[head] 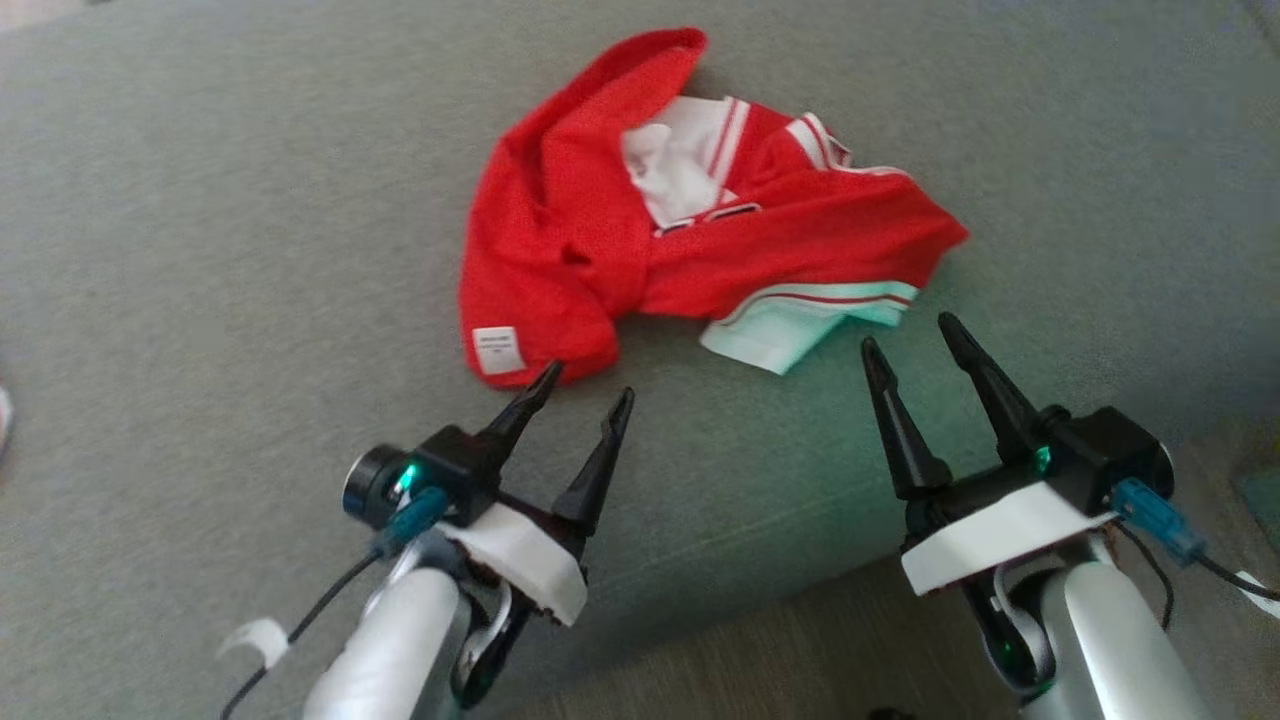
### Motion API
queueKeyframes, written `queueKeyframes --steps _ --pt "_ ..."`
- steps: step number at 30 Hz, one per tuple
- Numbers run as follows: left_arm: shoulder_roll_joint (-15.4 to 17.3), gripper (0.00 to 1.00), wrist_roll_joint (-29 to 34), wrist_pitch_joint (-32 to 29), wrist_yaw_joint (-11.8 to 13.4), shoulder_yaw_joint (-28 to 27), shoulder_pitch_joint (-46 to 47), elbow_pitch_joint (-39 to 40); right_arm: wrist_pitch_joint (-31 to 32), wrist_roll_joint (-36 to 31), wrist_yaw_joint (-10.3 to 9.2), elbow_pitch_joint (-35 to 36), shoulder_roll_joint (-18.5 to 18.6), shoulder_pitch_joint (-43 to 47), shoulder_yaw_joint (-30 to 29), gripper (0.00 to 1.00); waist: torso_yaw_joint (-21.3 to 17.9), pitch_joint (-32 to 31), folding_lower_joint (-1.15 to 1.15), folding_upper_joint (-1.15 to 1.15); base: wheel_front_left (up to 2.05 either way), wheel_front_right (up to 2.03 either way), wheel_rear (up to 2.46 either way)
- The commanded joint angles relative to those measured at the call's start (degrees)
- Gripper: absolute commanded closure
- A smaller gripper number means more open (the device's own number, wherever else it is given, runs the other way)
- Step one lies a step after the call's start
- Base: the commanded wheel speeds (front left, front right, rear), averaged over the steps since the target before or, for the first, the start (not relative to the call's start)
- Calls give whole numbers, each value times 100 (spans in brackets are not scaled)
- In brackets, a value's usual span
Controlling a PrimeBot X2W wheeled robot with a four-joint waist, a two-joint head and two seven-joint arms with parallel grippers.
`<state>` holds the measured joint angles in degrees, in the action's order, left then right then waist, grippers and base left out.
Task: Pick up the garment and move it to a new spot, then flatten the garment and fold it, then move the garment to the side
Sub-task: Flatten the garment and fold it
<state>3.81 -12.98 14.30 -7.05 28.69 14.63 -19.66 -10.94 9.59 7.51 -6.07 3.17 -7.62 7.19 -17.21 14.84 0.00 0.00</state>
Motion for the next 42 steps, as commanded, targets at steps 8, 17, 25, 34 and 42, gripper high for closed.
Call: queueKeyframes --steps 8,17,25,34,42 --pt "211 0 916 70 567 -39 762 -409 -190 69 -2 -23 -29 -250 71 0 -418 308 0 0 0 0 0" --pt "330 0 1312 70 801 166 973 -789 -289 164 -2 -205 -29 -408 -112 0 -531 383 0 0 0 0 0" --pt "359 0 1367 70 937 223 1114 -1023 -334 191 -2 -301 -29 -460 -112 0 -544 450 0 0 0 0 0" --pt "308 100 1183 70 897 199 1181 -998 -354 148 -2 -385 -29 -459 -199 0 -405 424 0 0 0 0 0" --pt "155 100 466 70 860 -373 748 265 -260 -7 -2 -543 -29 -465 -339 0 150 170 0 0 0 0 0"
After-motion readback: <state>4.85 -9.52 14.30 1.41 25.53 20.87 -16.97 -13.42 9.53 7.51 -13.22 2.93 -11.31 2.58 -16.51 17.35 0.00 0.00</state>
